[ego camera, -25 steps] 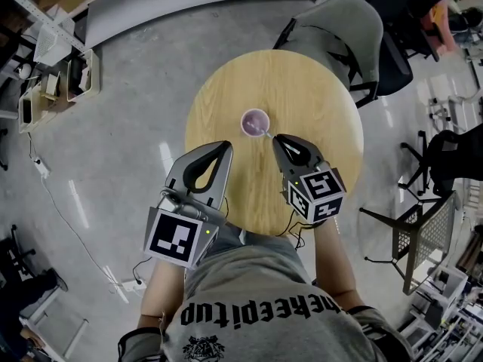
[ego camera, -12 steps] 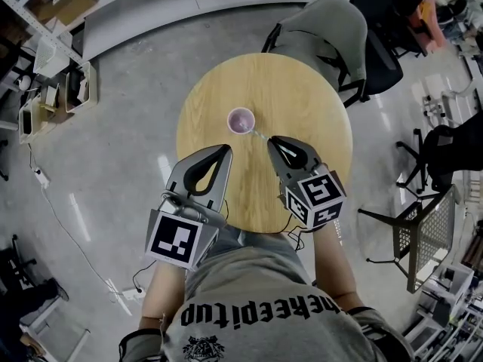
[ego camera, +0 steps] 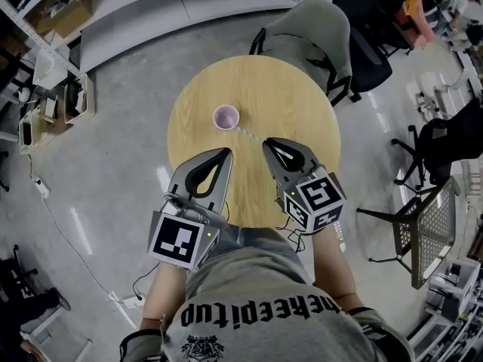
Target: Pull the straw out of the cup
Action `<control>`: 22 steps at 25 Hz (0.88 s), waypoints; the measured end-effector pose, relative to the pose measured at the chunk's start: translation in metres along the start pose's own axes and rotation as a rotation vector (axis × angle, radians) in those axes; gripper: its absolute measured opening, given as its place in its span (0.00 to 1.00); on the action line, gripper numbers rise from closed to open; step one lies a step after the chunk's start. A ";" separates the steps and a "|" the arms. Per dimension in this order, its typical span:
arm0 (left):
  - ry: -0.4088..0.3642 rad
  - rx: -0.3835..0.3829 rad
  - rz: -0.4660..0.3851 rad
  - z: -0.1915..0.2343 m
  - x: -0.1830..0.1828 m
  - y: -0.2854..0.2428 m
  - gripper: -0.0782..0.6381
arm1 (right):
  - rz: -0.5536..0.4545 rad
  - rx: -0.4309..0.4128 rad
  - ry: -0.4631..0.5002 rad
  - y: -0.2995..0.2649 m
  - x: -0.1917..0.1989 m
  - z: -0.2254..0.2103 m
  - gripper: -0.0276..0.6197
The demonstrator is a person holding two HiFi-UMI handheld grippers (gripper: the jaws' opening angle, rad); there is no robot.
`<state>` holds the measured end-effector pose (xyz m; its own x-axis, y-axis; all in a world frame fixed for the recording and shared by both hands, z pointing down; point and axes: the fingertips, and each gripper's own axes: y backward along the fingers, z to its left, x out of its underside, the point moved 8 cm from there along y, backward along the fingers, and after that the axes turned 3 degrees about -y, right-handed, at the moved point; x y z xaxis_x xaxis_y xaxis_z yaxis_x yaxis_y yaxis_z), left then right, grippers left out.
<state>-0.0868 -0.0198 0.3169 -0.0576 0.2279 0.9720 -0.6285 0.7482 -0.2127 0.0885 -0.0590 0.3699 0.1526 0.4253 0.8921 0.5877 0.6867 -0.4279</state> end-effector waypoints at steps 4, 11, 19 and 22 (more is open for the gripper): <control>-0.008 0.010 -0.008 -0.017 -0.001 0.003 0.15 | -0.026 -0.005 0.003 0.018 0.000 0.003 0.11; -0.028 0.015 -0.024 -0.047 -0.006 0.009 0.15 | -0.091 -0.021 0.005 0.053 -0.008 0.006 0.11; -0.046 0.011 -0.038 -0.076 -0.009 0.014 0.15 | -0.156 -0.041 0.018 0.090 -0.013 0.010 0.11; -0.062 0.008 -0.060 -0.084 -0.011 0.016 0.15 | -0.188 -0.048 0.017 0.103 -0.017 0.013 0.11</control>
<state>-0.0311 0.0421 0.2947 -0.0674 0.1440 0.9873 -0.6387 0.7540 -0.1536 0.1364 0.0120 0.3093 0.0495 0.2816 0.9583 0.6446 0.7238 -0.2460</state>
